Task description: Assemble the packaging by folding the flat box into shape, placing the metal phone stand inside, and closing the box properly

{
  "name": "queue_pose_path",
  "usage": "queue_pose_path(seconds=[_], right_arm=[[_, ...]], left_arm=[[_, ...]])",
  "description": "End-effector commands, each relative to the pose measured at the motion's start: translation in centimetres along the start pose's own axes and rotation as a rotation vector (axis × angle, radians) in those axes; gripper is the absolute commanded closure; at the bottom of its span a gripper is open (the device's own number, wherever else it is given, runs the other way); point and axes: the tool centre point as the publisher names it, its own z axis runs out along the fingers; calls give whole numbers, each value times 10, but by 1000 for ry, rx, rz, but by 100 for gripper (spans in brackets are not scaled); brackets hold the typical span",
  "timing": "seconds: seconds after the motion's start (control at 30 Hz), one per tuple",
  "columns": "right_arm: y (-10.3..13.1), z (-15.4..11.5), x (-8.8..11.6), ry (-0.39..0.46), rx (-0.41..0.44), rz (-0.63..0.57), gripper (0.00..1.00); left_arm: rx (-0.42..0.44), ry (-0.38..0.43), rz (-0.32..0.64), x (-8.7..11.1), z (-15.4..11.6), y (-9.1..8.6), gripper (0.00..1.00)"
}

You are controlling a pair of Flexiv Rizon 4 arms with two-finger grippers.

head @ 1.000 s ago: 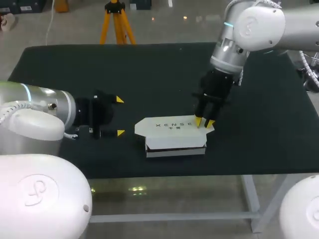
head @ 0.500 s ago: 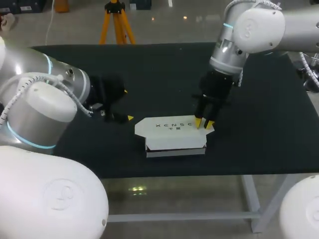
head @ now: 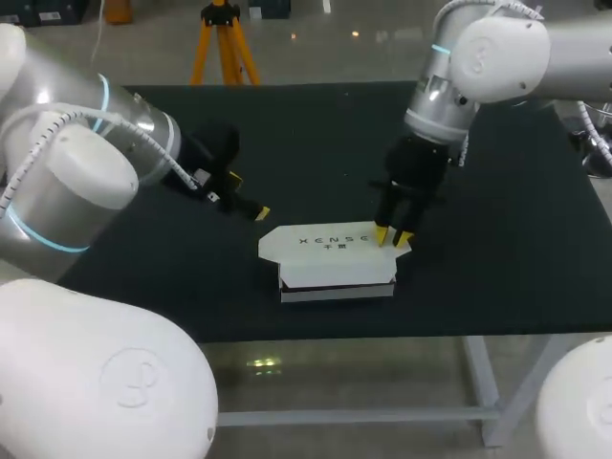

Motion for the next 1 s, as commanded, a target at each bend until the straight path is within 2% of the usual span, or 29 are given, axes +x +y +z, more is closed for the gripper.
queue_pose_path(seconds=[0.03, 0.33, 0.4, 0.53, 0.6, 0.67, 0.73, 1.0], right_arm=[[-3, 1, -3, 8, -7, 0, 66], [0, 1, 0, 9, -14, -10, 67], [0, 2, 0, 16, -18, -9, 67], [-1, 4, -1, 18, -16, -7, 67], [-1, 4, -1, 16, -15, -6, 67], [0, 4, -1, 15, -17, -5, 67], [0, 3, -2, 13, -19, -6, 67], [0, 3, -3, 14, -26, -7, 67]], left_arm=[[-164, -14, -363, -3, 10, -6, 0], [-164, -14, -363, -3, 10, -6, 0], [-150, -35, -457, 2, 12, -8, 0], [-206, -37, -662, 11, 25, -13, 0], [-224, -68, -735, 16, 33, -15, 0], [-233, -34, -788, 20, 35, -16, 0], [-274, -105, -913, 18, 39, -18, 0], [-274, -105, -913, 18, 39, -18, 0]])
